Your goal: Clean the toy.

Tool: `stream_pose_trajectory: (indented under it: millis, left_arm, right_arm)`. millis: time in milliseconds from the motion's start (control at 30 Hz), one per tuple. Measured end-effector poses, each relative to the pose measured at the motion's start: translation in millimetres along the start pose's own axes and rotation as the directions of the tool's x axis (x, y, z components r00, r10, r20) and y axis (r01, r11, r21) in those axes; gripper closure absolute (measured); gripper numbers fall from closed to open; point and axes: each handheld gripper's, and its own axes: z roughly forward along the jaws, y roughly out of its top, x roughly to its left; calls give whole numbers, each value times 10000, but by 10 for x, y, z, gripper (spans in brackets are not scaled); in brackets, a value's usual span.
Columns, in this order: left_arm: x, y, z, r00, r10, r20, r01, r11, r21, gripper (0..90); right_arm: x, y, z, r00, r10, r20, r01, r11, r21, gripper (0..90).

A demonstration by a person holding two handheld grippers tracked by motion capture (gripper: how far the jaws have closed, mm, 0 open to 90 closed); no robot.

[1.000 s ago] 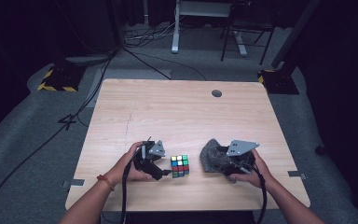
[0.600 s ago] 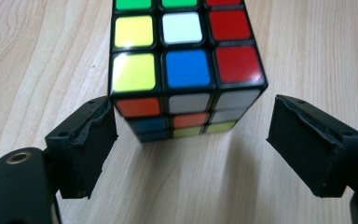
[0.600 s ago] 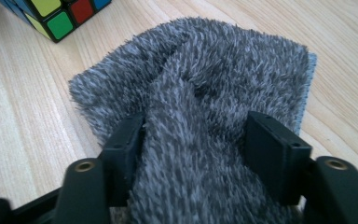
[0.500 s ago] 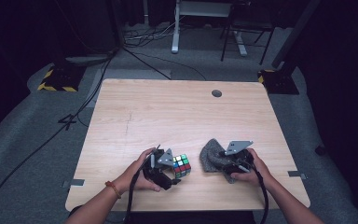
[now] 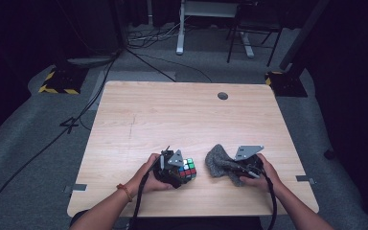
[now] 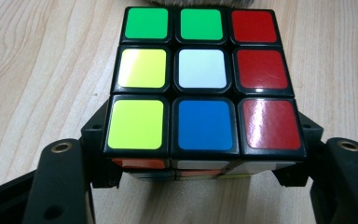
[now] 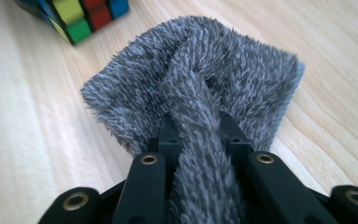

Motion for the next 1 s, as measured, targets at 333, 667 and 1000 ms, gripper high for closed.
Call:
stream_pose_trajectory:
  millis: [333,667,1000]
  left_arm:
    - [-74,315,68,9962,850,-178,-851,9964,-56,330]
    - [-206,603,197,9841,1742,-349,-1739,9847,98,335]
    - [-150,543,81,9875,1523,-399,-1527,9883,-70,337]
  right_arm:
    - [125,280,-362,9993,-159,-328,95,9821,-1881,761]
    - [376,542,-247,9919,-998,-787,863,9836,-1585,759]
    - [412,604,-237,9908,-1344,-144,1317,9840,-1204,763]
